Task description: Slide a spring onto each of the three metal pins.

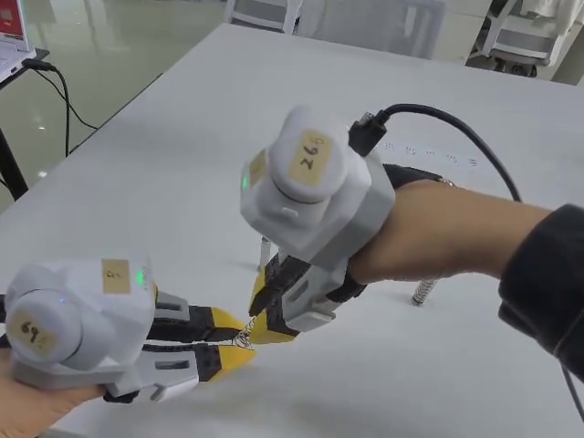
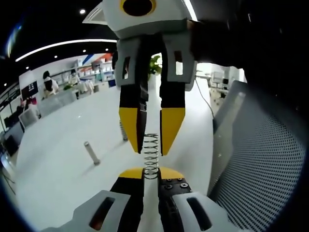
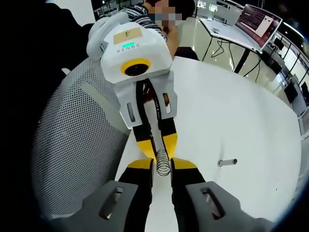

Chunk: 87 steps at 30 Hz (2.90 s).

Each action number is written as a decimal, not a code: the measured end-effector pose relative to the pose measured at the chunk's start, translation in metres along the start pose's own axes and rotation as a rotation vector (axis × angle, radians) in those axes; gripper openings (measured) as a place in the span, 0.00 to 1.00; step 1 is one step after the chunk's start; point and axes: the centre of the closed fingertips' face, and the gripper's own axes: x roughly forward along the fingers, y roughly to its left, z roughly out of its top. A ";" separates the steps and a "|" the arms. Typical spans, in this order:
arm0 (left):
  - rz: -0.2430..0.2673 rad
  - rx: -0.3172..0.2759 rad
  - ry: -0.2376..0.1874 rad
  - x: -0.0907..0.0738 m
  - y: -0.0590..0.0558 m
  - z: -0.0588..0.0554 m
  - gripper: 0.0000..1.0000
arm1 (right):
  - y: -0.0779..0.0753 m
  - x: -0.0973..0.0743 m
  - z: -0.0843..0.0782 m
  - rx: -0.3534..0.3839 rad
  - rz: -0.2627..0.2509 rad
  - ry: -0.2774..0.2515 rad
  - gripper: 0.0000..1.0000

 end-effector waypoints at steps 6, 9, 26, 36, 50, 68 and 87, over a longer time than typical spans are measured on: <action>0.001 -0.006 -0.017 -0.001 0.000 0.004 0.02 | -0.001 0.002 -0.003 0.009 0.003 -0.004 0.10; 0.002 -0.010 -0.031 -0.001 0.001 0.007 0.02 | -0.002 0.002 -0.004 0.015 0.003 -0.008 0.10; 0.009 -0.028 -0.091 -0.004 0.002 0.019 0.02 | -0.001 -0.001 -0.001 0.046 0.006 -0.039 0.09; 0.028 -0.037 -0.079 -0.002 0.005 0.017 0.07 | -0.005 0.000 0.000 0.040 0.002 -0.027 0.08; 0.070 -0.091 -0.064 -0.001 0.015 0.010 0.31 | -0.012 -0.001 -0.006 0.038 -0.025 -0.004 0.08; 0.123 -0.150 -0.065 -0.003 0.024 0.005 0.59 | -0.019 -0.007 -0.013 0.049 -0.052 0.013 0.08; 0.143 -0.175 -0.058 -0.002 0.027 0.000 0.74 | -0.031 -0.019 -0.021 0.056 -0.089 0.041 0.08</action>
